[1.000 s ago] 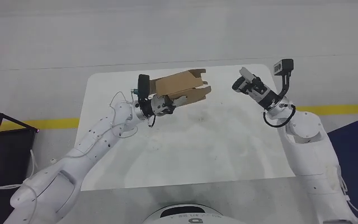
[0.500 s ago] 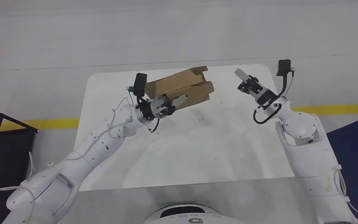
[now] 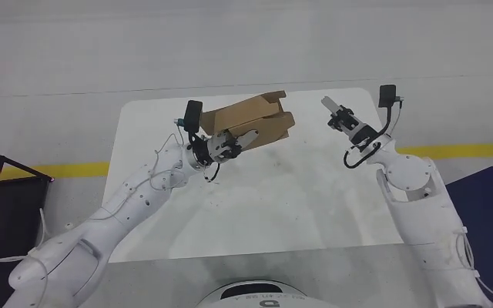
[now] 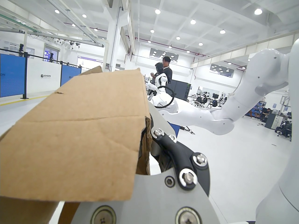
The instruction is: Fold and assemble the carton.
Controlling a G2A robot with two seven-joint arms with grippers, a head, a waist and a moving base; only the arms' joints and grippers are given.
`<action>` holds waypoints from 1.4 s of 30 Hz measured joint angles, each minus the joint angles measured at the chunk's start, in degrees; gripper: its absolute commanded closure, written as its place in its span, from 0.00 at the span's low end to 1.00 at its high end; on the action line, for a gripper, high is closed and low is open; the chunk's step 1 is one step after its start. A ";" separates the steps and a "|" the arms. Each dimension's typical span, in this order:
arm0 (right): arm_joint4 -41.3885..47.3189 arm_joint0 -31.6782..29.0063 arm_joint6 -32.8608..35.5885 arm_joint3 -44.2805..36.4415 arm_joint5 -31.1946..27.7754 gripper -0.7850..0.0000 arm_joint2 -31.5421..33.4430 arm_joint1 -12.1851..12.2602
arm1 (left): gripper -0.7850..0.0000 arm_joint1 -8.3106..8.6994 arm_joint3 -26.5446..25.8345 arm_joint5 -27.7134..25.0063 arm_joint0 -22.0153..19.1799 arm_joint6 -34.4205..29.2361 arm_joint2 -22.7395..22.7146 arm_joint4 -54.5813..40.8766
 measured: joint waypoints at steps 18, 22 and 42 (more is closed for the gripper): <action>-6.19 6.81 5.02 2.07 0.72 0.00 -5.67 -0.61 | 1.00 2.17 -5.43 0.00 2.04 -6.54 -0.56 4.02; -6.36 5.98 6.96 0.82 -1.64 0.00 -6.28 -0.58 | 1.00 2.28 -5.10 0.00 1.50 -6.25 -0.27 4.92; -13.21 4.05 12.56 -4.33 -5.02 0.00 -9.81 -0.38 | 1.00 2.21 -3.79 0.00 0.33 -3.55 1.96 8.37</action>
